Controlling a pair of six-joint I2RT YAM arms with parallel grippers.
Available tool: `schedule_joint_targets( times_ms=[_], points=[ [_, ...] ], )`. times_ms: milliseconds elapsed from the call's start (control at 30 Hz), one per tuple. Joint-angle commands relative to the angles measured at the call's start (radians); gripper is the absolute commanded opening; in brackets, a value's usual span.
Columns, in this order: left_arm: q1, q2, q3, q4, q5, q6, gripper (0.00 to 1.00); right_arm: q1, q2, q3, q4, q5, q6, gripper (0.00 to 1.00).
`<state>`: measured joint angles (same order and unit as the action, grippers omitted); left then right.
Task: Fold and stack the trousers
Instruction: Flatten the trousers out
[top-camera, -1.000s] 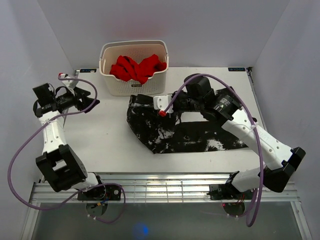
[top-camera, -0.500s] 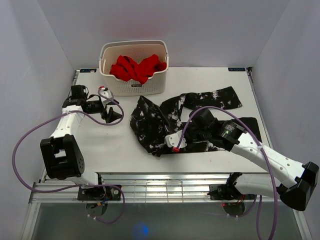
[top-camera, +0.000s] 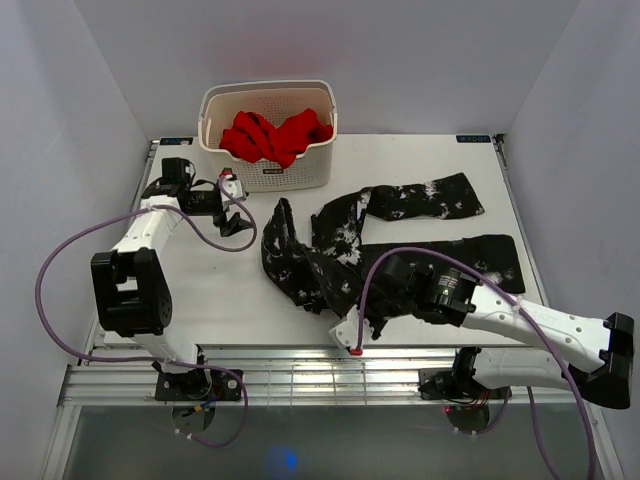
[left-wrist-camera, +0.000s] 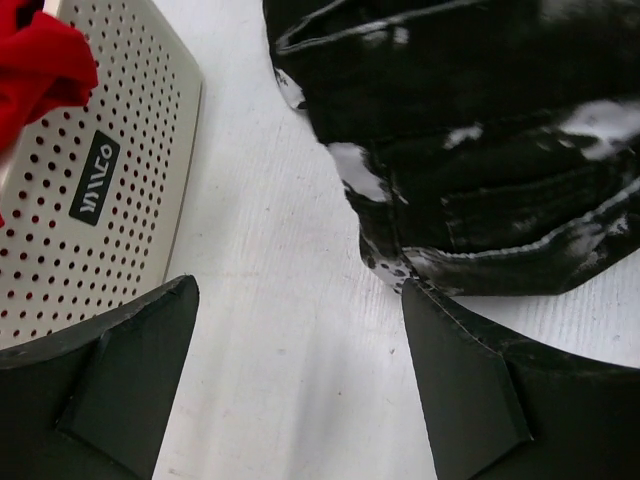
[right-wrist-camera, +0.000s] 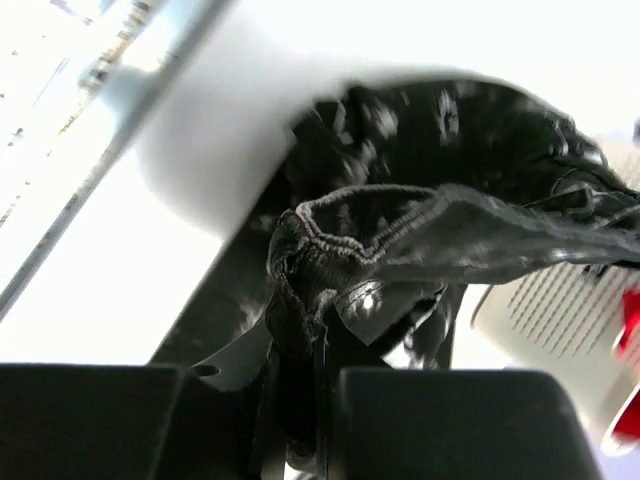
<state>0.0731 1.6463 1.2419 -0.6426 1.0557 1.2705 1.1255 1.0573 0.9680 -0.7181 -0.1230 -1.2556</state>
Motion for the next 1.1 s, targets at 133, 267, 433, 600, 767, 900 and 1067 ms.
schedule_joint_targets(
  times_ms=[133,267,433,600,767,900,1067],
  points=[
    [-0.013,-0.167,-0.077,-0.035,-0.009,0.205,0.93,0.161,0.113,0.103,-0.076,0.048,-0.169,0.08],
    [-0.013,-0.287,-0.166,-0.109,-0.042,0.346,0.94,0.171,0.159,0.164,-0.081,0.033,-0.162,0.08],
    [-0.013,-0.324,-0.205,-0.339,-0.129,0.555,0.92,0.171,0.171,0.186,-0.098,0.026,-0.107,0.08],
    [-0.012,-0.378,-0.344,-0.370,-0.232,0.612,0.89,0.168,0.144,0.155,-0.095,0.054,-0.048,0.08],
    [-0.012,-0.436,-0.433,-0.367,-0.238,0.639,0.82,0.120,0.127,0.162,-0.086,0.048,-0.022,0.08],
    [-0.012,-0.447,-0.461,-0.374,-0.237,0.622,0.70,0.004,0.154,0.245,-0.083,-0.003,0.012,0.08],
    [-0.012,-0.581,-0.557,-0.166,-0.137,0.489,0.73,-0.036,0.184,0.304,-0.086,-0.033,0.015,0.08]
  ],
)
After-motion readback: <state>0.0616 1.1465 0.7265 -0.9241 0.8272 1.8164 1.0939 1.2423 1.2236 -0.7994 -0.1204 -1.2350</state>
